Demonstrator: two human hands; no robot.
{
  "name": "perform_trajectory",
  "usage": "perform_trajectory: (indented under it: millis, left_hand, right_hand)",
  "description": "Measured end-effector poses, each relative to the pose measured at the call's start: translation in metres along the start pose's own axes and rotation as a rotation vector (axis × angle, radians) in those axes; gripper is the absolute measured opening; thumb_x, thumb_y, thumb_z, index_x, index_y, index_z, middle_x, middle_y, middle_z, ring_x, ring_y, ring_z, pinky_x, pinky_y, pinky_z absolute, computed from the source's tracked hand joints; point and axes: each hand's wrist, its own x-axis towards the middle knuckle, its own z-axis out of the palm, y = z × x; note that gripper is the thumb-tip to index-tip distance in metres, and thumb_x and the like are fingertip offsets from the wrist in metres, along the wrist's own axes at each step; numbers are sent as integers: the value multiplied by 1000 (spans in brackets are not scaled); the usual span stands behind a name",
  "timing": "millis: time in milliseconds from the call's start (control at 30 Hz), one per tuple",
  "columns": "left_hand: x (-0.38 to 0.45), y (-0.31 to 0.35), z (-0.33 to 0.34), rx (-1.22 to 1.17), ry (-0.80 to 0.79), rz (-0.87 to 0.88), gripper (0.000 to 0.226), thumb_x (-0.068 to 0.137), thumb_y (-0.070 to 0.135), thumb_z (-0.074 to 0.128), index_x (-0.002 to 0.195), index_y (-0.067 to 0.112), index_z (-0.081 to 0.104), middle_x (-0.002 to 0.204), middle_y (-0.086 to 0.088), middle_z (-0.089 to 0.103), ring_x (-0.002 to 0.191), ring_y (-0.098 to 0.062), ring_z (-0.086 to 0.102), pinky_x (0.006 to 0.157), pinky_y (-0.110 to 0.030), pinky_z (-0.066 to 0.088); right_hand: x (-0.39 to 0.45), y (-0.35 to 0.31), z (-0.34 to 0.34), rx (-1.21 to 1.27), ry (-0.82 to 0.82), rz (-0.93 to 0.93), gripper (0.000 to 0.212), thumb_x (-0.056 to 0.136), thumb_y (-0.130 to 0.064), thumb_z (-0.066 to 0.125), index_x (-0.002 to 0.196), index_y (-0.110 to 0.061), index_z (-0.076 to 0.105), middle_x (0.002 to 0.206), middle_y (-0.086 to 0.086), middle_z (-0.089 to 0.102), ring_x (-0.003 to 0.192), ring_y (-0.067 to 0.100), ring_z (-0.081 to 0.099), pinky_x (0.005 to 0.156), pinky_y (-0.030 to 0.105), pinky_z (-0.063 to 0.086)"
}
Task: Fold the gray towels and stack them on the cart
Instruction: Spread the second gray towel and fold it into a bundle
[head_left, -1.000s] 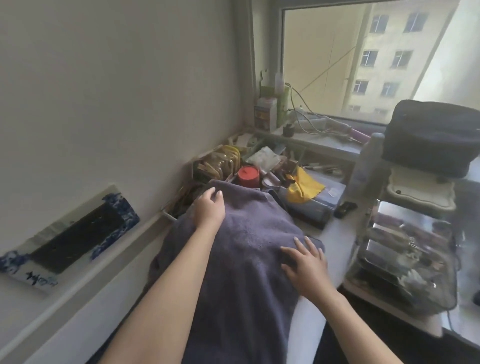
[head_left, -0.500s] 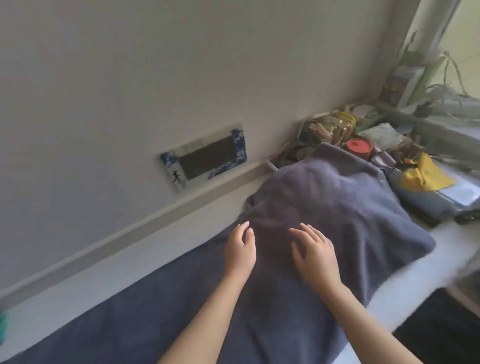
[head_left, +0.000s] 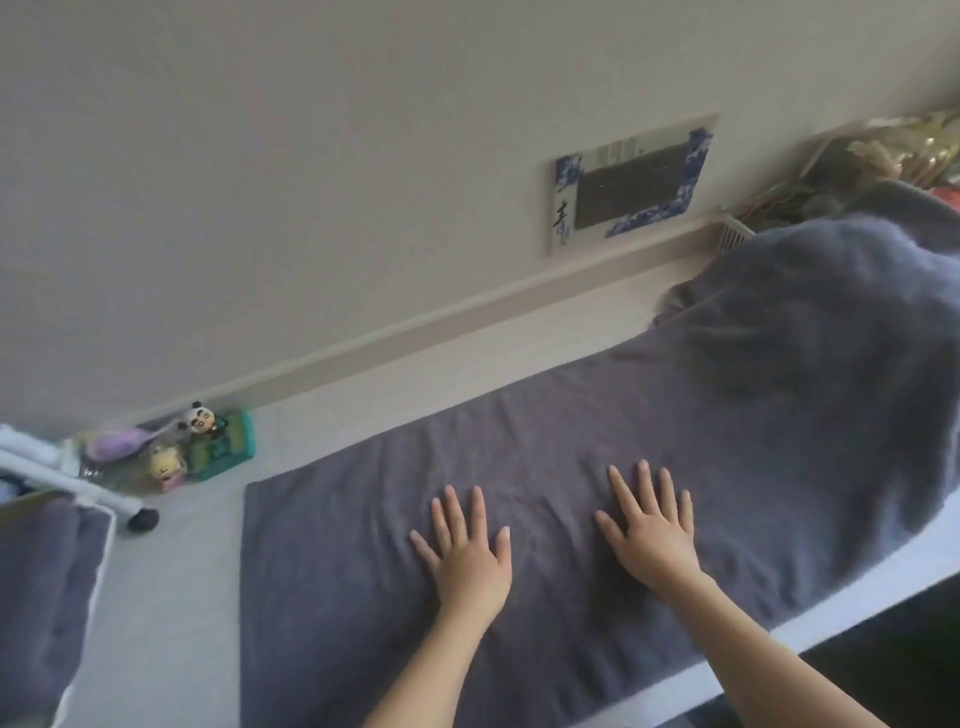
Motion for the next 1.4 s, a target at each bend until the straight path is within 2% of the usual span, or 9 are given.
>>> perform_trajectory:
  millis: [67, 167, 533, 600, 700, 867, 1000, 1233, 1400]
  left_hand:
    - [-1, -30, 8, 43, 59, 28, 70, 85, 57, 24, 142, 21, 41, 150, -12, 36, 138, -33, 26, 107, -57, -4]
    - [3, -54, 3, 69, 81, 53, 64, 85, 55, 32, 136, 21, 50, 144, -9, 46, 131, -34, 44, 106, -58, 8]
    - [11, -108, -10, 71, 216, 72, 63, 87, 48, 30, 138, 15, 48, 148, -16, 38, 139, -33, 33, 112, -57, 7]
    - [11, -106, -13, 26, 206, -4, 68, 86, 51, 23, 144, 17, 39, 153, -17, 28, 142, -36, 22, 111, -59, 2]
    - [9, -107, -8, 76, 97, -48, 81, 79, 61, -4, 151, 25, 2, 159, -10, -5, 146, -35, -6, 108, -61, -12]
    - [8, -106, -5, 55, 111, -71, 79, 80, 64, 2, 149, 26, 5, 159, -10, -1, 145, -37, -3, 108, -63, -11]
    - [10, -101, -9, 63, 46, -86, 85, 71, 66, -13, 148, 29, -12, 158, -7, -16, 144, -35, -16, 109, -63, -13]
    - [20, -39, -33, 15, 70, 0, 85, 70, 64, -19, 147, 28, -18, 150, -2, -32, 143, -33, -21, 109, -59, -15]
    - [36, 52, -55, -63, 58, 135, 67, 94, 57, 9, 152, 23, 6, 160, -8, -2, 147, -26, 3, 117, -50, 0]
  right_hand:
    - [-3, -14, 8, -10, 6, 13, 64, 94, -60, 23, 147, -40, -5, 157, 0, -15, 143, 25, -19, 116, 44, -11]
    - [-4, -34, 15, -34, -8, 19, 65, 93, -61, 21, 148, -37, -7, 157, 2, -17, 143, 26, -20, 115, 45, -13]
    - [-20, -71, 31, -60, 14, 58, 67, 92, -63, 19, 148, -37, -6, 157, 3, -15, 144, 27, -17, 115, 47, -11]
    - [-18, -62, 28, -67, 20, 96, 67, 91, -65, 18, 148, -38, -6, 157, 2, -15, 144, 26, -17, 115, 48, -11]
    - [-13, -52, 20, -75, -2, 127, 68, 90, -66, 17, 147, -38, -7, 157, 1, -15, 144, 26, -17, 115, 49, -11]
    - [-15, -54, 21, -85, 34, 94, 66, 93, -61, 17, 148, -34, -7, 158, 2, -14, 144, 24, -17, 116, 47, -11]
    - [-11, -48, 18, -74, 15, 88, 65, 93, -62, 17, 148, -36, -7, 157, 0, -14, 144, 23, -17, 114, 45, -12]
    - [-3, -30, -10, 150, 231, -5, 53, 98, -42, 35, 147, -25, 26, 158, 1, 13, 146, 18, 1, 117, 38, -2]
    - [14, 16, -58, 367, 446, 30, 41, 94, -26, 51, 134, -15, 49, 147, 7, 39, 138, 27, 28, 111, 39, 15]
